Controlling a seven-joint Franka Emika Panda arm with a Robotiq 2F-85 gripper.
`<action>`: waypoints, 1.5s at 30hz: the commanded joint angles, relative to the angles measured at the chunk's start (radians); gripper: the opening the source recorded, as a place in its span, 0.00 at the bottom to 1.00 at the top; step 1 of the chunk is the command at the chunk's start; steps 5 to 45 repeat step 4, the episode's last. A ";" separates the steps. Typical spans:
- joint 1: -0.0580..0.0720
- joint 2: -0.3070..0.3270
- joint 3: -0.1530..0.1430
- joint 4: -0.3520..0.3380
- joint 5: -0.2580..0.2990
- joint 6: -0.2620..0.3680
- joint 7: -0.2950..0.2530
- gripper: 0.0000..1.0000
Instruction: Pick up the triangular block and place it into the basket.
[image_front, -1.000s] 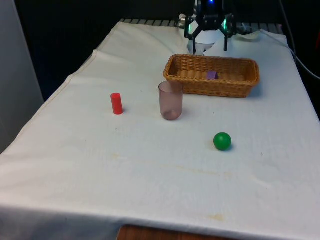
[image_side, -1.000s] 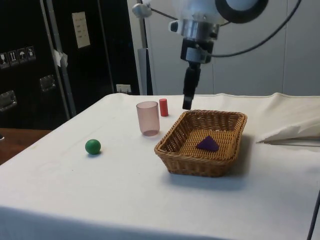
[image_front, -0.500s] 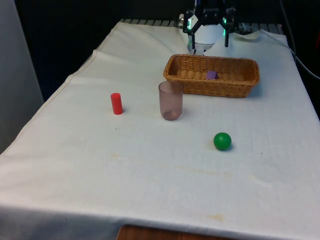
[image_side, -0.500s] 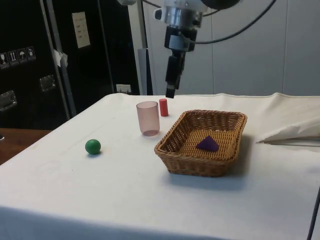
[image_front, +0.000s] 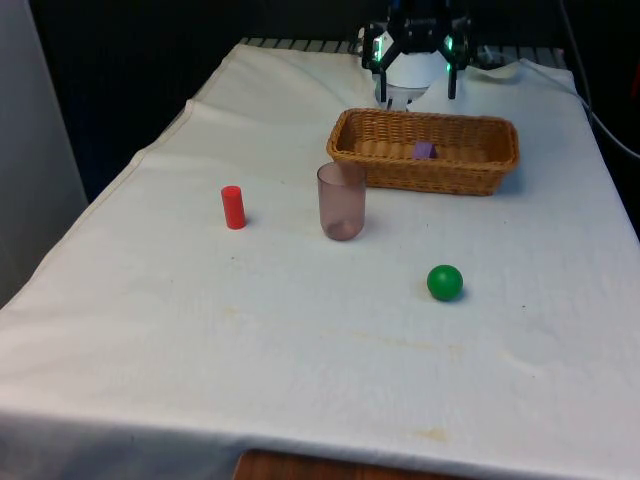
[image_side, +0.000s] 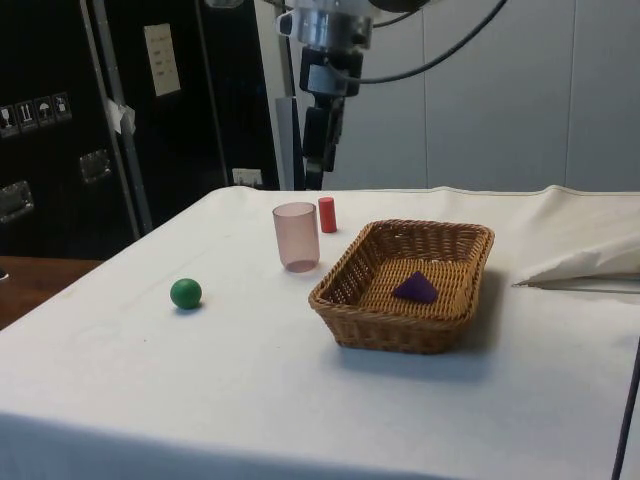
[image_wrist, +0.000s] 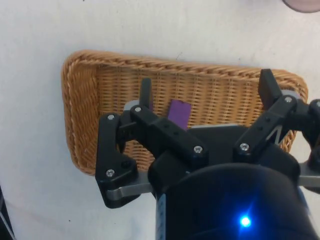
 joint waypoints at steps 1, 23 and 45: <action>-0.006 0.003 0.001 0.001 -0.020 -0.002 0.015 1.00; 0.000 0.004 0.000 0.002 0.000 -0.002 0.000 1.00; 0.000 0.004 0.000 0.002 0.000 -0.002 0.000 1.00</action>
